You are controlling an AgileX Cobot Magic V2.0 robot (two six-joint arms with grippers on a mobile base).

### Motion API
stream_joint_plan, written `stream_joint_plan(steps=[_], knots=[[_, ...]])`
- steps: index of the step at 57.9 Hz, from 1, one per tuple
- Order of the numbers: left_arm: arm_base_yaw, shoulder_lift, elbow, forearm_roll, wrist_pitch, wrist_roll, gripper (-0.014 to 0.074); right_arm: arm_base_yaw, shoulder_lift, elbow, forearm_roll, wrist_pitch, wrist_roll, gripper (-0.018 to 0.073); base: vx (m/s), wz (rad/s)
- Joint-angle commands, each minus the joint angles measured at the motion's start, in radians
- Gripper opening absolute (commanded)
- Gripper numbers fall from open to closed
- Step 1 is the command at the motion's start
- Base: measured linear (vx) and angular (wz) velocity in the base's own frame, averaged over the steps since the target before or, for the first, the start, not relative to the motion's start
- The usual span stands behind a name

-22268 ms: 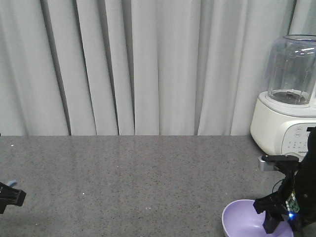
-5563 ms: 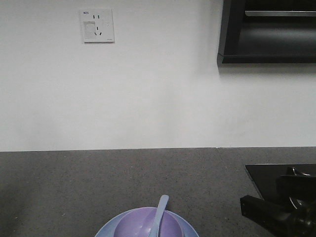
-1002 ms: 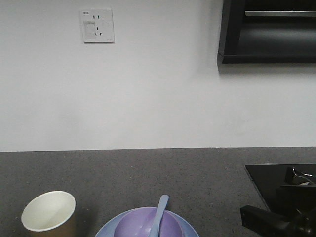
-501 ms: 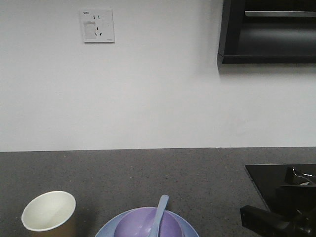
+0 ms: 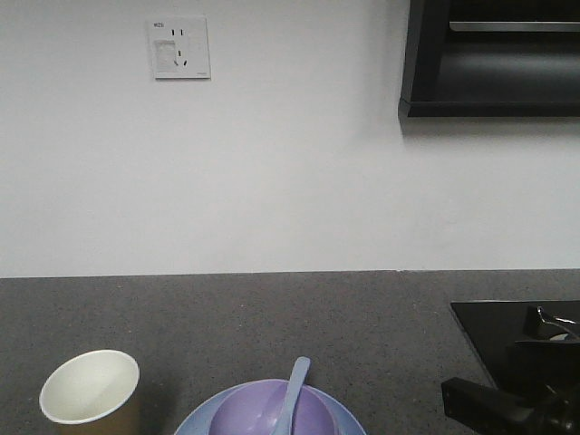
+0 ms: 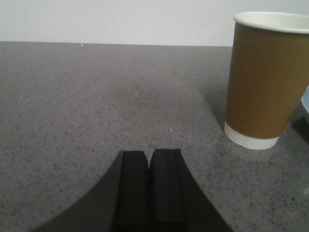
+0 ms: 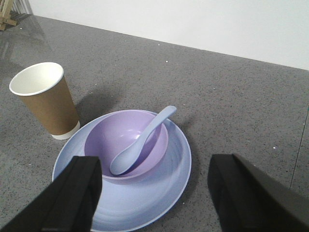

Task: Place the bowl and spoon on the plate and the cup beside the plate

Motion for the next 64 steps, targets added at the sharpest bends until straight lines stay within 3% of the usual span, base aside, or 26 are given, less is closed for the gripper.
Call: stream_joint_plan(steps=[1, 42, 46, 52, 64], knots=[[0.002, -0.015, 0.022, -0.03, 0.005, -0.001, -0.0006, -0.003, -0.004, -0.029, 0.01, -0.071, -0.008, 0.0532, 0.0, 0.0], [0.002, -0.014, 0.02, -0.029, 0.024, -0.002, -0.0006, -0.003, -0.004, -0.029, 0.01, -0.073, -0.007, 0.0532, 0.0, 0.0], [0.002, -0.014, 0.02, -0.029, 0.024, -0.002, -0.0006, -0.004, -0.019, -0.024, -0.035, -0.086, -0.006, 0.0519, 0.0, 0.0], [0.002, -0.014, 0.02, -0.029, 0.024, -0.002, -0.0006, -0.03, -0.074, 0.052, -0.088, -0.161, 0.044, 0.0444, 0.0, 0.0], [0.002, -0.014, 0.02, -0.029, 0.024, -0.002, -0.0006, -0.223, -0.286, 0.358, -0.219, -0.438, 0.212, 0.017, 0.0, 0.0]])
